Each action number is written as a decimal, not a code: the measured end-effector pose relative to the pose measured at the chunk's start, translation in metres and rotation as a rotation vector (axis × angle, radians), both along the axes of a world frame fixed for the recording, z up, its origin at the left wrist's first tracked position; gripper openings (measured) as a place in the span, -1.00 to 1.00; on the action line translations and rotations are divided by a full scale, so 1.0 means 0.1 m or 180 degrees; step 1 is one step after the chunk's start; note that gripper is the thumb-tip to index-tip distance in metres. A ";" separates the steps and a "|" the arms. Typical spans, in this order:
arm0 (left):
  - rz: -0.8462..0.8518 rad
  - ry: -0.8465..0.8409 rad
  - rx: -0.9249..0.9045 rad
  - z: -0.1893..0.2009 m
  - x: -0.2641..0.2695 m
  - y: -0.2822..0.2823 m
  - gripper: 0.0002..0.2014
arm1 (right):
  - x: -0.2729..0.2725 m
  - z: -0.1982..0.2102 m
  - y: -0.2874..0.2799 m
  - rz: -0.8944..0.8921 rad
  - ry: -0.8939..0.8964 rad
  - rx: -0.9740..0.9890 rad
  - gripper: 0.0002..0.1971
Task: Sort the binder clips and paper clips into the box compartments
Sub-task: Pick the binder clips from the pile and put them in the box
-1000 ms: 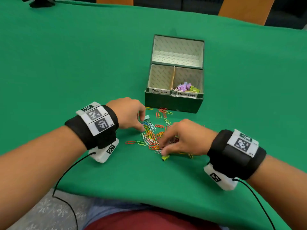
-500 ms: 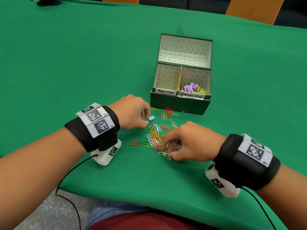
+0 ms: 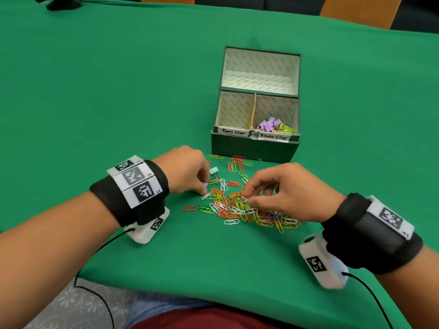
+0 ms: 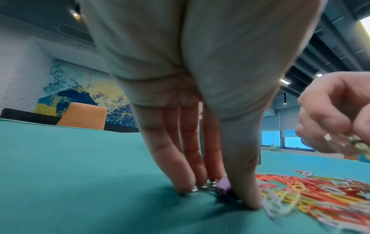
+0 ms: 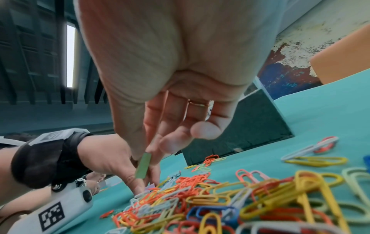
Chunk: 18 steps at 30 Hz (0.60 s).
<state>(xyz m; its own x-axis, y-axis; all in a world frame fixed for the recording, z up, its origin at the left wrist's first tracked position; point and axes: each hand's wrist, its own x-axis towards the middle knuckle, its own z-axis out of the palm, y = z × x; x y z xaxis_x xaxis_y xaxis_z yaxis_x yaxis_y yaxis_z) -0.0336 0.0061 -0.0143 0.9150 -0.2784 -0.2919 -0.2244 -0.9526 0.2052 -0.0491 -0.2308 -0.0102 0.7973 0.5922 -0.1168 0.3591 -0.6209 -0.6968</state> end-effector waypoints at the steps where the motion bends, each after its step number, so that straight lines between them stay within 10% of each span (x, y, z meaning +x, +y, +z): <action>1: -0.0004 -0.0030 0.0024 0.01 -0.01 0.00 -0.80 | 0.00 0.00 0.00 -0.0030 -0.0034 0.0053 -0.93; 9: -0.0065 -0.0447 -0.0238 0.27 0.00 -0.04 -0.84 | 0.12 0.12 -0.08 -0.0314 -0.0421 0.0244 -0.93; 18: 0.0216 -0.1049 -0.1971 0.78 0.36 -0.36 -0.92 | 0.84 0.65 -0.15 -0.1562 -0.1264 0.0333 -0.88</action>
<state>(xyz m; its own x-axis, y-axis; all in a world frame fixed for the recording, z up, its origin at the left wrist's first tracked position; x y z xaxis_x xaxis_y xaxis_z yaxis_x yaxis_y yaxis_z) 0.0019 -0.0299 0.0641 0.9498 -0.2429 0.1971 -0.3122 -0.6968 0.6458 0.0347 -0.2454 0.0547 0.9492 0.1395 0.2820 0.2936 -0.7146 -0.6349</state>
